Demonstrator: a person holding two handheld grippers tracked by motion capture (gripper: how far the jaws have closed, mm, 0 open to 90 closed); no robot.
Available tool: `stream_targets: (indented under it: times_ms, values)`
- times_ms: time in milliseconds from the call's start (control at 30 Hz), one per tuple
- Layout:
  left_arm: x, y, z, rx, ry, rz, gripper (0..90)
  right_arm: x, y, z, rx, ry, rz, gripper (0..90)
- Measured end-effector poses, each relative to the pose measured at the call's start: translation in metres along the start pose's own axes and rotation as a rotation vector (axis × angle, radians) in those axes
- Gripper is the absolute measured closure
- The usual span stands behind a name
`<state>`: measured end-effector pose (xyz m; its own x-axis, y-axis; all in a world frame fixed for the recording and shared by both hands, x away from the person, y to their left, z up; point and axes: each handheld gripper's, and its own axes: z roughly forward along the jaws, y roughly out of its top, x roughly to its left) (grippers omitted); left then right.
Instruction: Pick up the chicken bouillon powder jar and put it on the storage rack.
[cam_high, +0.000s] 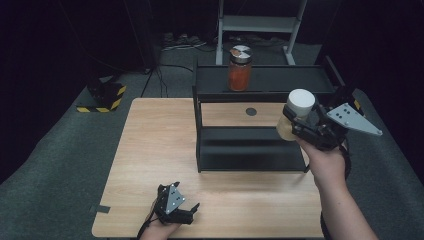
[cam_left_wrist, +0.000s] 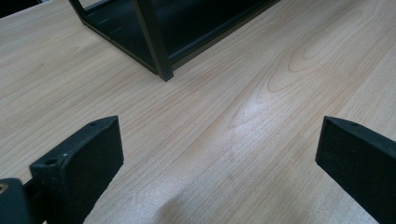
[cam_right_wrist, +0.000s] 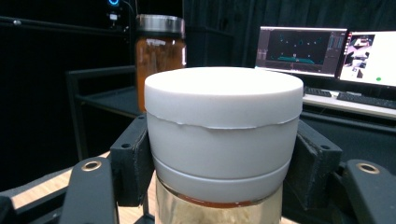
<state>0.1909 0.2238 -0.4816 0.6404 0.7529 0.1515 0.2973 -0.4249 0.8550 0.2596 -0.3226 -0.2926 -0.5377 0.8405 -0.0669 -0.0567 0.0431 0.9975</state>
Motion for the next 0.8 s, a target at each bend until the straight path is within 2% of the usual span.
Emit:
stream_targets:
  times_ms: [567,800]
  values:
    - [0.002,-0.001,0.000,-0.005,-0.006,-0.009,1.0,0.005,0.035,0.017,-0.036,-0.022,-0.040,33.4]
    - [0.003,-0.002,-0.001,-0.008,-0.007,-0.019,1.0,0.004,0.050,0.027,-0.052,-0.042,-0.028,33.4]
